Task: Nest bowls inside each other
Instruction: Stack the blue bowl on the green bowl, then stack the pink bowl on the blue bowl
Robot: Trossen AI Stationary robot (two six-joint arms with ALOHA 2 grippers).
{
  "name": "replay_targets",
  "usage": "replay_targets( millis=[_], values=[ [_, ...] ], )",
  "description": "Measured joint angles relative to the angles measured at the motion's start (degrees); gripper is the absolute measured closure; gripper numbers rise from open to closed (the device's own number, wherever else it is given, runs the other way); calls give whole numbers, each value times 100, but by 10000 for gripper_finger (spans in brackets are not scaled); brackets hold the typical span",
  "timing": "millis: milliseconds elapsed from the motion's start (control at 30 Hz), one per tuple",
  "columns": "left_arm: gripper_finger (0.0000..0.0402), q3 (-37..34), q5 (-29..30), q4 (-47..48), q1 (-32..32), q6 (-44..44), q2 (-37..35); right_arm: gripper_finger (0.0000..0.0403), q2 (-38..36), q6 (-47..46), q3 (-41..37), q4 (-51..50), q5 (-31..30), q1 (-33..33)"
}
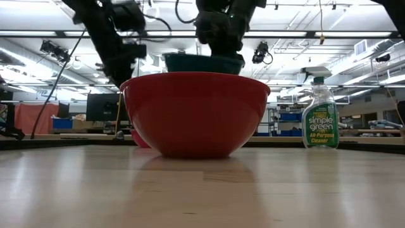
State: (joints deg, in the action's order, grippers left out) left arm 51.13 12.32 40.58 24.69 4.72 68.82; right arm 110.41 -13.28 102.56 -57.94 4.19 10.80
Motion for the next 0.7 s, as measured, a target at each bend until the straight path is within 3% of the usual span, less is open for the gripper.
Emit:
replay_targets(
  millis=[167,333,567,700],
  values=[
    [194,-4,123,-2,-31,1792,593,357,382,1,-11,-90,5,35],
    [194,-4,719,-362,-9,2018,976,310,487,41,-11,-102,611,153],
    [194,-2,733,-896,161,2358,1342,217,435,-118,-2,-381,518,221],
    [194,-2,562,-971,295,2607,1552,186,435,-158,-2,-663,623,241]
  ],
)
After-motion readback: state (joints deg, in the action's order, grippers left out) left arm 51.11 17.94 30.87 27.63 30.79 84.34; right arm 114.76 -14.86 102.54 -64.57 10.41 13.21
